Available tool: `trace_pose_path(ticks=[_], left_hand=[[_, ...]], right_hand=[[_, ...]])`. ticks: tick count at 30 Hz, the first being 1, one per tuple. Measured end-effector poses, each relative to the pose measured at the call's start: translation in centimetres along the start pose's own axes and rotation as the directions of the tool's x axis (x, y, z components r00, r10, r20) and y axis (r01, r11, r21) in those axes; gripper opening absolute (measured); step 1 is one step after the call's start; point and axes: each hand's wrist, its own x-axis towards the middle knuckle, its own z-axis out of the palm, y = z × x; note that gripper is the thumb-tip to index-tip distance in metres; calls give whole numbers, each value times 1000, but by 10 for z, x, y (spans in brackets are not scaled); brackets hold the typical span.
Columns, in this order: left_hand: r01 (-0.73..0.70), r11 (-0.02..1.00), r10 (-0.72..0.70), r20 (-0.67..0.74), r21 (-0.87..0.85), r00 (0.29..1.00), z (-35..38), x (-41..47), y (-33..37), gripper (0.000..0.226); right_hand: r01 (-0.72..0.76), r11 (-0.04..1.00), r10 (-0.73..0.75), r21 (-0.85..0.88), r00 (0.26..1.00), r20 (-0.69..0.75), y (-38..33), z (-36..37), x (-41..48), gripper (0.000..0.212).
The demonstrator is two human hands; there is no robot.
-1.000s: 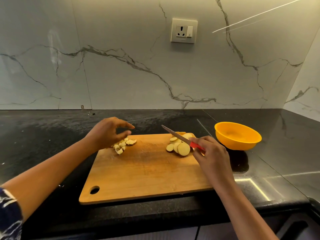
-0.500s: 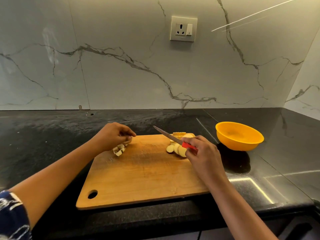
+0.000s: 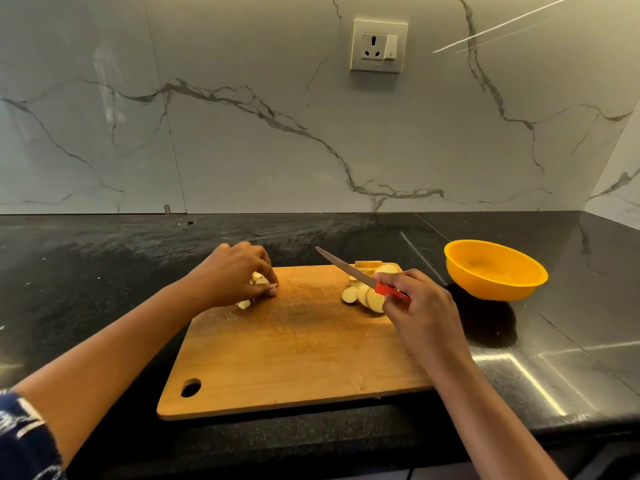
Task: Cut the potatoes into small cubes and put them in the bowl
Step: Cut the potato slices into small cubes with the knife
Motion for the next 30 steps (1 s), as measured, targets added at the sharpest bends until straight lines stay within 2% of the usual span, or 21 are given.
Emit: trace_pose_path(ticks=[6, 8, 10, 13, 16, 20, 24, 27, 30], left_hand=[[-28, 1000, 27, -145, -9, 989, 3, -1, 8, 25], [-15, 990, -13, -204, -137, 979, 3, -2, 9, 22], [7, 935, -85, -204, -355, 975, -3, -4, 10, 14], [41, 717, -228, -179, -696, 957, -15, -10, 7, 9], [107, 422, -349, -52, -900, 936, -24, -15, 4, 11], [312, 189, -350, 233, -931, 907, -26, -16, 5, 15], [354, -117, -257, 373, -928, 892, -29, -19, 4, 21], [377, -200, -257, 420, -904, 870, -27, -20, 0, 22], [371, -188, -296, 413, -909, 861, -24, -19, -4, 20]], right_hand=[[1, 1000, -1, 6, 1000, 1, 0, -2, -1, 34], [1, 1000, -1, 4, 1000, 2, -1, -2, -1, 34], [0, 1000, 0, 7, 1000, -1, -1, -2, -1, 34], [3, 1000, -3, 16, 1000, -3, -2, -3, -1, 33], [3, 1000, -3, 10, 1000, 7, -2, -3, -2, 34], [-1, 1000, 1, 14, 1000, 16, -3, -2, -2, 35], [-3, 1000, 3, 21, 1000, 29, -3, -3, -2, 35], [2, 1000, -2, 15, 999, 39, -3, -2, -3, 34], [-8, 1000, 7, 17, 999, 38, -3, -2, -3, 34]])
